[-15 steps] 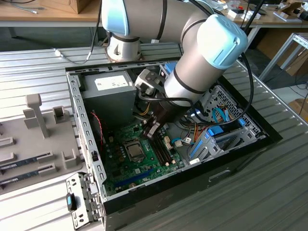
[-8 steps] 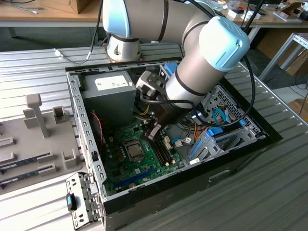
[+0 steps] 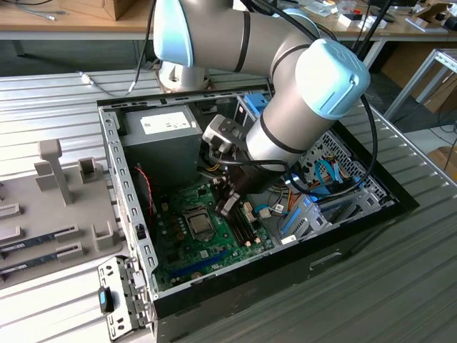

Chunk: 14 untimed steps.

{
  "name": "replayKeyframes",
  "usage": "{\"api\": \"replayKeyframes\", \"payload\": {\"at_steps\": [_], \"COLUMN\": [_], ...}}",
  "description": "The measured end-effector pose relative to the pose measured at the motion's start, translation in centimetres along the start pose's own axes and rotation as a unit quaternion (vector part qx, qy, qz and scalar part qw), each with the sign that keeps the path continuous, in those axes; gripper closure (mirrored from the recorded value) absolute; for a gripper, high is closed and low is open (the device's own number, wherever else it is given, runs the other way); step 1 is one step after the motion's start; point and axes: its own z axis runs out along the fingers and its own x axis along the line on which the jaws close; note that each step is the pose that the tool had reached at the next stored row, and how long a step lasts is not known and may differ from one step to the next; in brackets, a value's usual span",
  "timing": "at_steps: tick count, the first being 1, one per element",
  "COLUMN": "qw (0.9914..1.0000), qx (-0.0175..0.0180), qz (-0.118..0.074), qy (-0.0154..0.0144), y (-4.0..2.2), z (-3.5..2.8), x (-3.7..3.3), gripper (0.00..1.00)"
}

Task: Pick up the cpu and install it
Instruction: 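Install the first cpu locking lever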

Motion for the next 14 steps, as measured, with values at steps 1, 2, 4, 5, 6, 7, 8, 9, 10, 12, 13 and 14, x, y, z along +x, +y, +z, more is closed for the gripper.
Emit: {"api": "replayKeyframes", "payload": {"at_steps": [1, 2, 4, 5, 6, 7, 8, 9, 10, 12, 13, 14], "qw": [1.0, 1.0, 1.0, 1.0, 1.0, 1.0, 1.0, 1.0, 1.0, 0.99998, 0.99994, 0.99995], "qx": [-0.0001, 0.0, 0.0001, 0.0, -0.0001, -0.0002, -0.0008, -0.0014, -0.0026, -0.0052, -0.0076, -0.0068], "qz": [0.0, 0.001, 0.001, 0.001, 0.001, 0.001, 0.001, 0.0, 0.0, -0.003, -0.006, -0.006], "qy": [0.0002, 0.0003, 0.0002, 0.0002, 0.0003, 0.0004, 0.0, -0.0005, -0.0014, -0.0035, -0.0058, -0.0056], "y": [-0.13, -0.22, -0.41, -0.47, -0.51, -0.57, -0.63, -0.64, -0.65, -0.67, -0.66, -0.45], "z": [0.24, 0.39, 0.76, 0.92, 1.07, 1.17, 1.28, 1.34, 1.43, 1.52, 1.62, 1.56], "x": [0.07, 0.1, 0.16, 0.17, 0.16, 0.13, 0.07, 0.07, 0.07, 0.03, -0.05, 0.07], "gripper": [0.89, 0.89, 0.89, 0.89, 0.89, 0.89, 0.89, 0.89, 0.89, 0.89, 0.89, 0.89]}}
